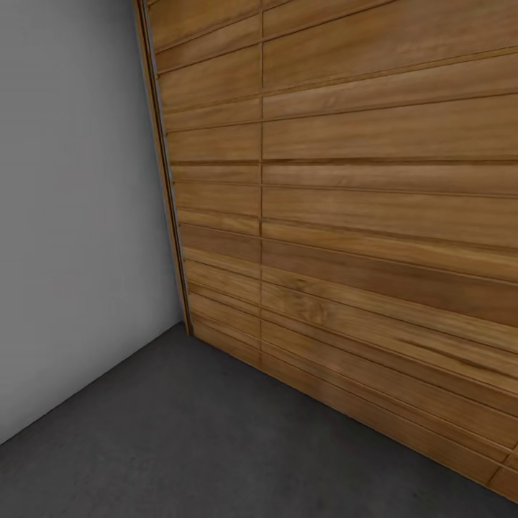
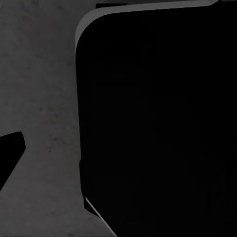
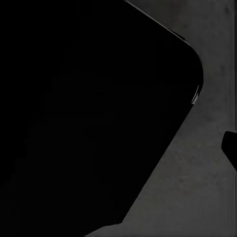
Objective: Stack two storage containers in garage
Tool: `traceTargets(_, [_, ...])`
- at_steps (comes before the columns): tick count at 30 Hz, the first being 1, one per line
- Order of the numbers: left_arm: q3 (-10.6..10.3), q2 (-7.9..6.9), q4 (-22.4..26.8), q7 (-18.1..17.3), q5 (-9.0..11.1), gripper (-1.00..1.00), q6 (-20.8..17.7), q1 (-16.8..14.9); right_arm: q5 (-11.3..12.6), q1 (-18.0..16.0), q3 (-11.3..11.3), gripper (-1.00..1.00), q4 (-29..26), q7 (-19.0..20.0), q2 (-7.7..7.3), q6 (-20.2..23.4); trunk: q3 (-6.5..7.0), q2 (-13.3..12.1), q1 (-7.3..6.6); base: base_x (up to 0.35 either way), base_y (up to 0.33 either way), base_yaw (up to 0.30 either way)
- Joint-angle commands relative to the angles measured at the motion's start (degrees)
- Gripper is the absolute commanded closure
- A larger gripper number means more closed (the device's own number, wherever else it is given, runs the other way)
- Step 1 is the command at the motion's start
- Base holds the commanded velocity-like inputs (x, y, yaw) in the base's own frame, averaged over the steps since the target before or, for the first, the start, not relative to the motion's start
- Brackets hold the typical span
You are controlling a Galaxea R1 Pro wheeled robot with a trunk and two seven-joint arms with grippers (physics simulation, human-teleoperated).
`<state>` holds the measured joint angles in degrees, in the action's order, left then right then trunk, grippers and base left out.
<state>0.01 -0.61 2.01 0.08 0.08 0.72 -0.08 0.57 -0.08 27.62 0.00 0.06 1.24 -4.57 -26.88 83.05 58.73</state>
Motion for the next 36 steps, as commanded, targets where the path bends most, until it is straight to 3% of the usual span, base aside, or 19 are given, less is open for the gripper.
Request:
traceTargets(1, [0.0,0.0,0.0,0.0,0.0,-1.0,0.1,0.0,0.1,0.0,0.2,-1.0,0.0,0.0,-0.12,-0.2,-0.05,0.0,0.0,0.0,0.0,0.0])
traceTargets(20, [-0.1,0.0,0.0,0.0,0.0,-1.0,0.1,0.0,0.0,0.0,0.3,-1.0,0.0,-0.1,-0.07,-0.3,-0.05,0.0,0.0,0.0,0.0,0.008])
traceTargets(36, [0.0,0.0,0.0,0.0,0.0,-1.0,0.1,0.0,0.2,0.0,0.2,-1.0,0.0,-0.1,0.34,-1.0,-0.05,0.0,0.0,0.0,0.0,0.268])
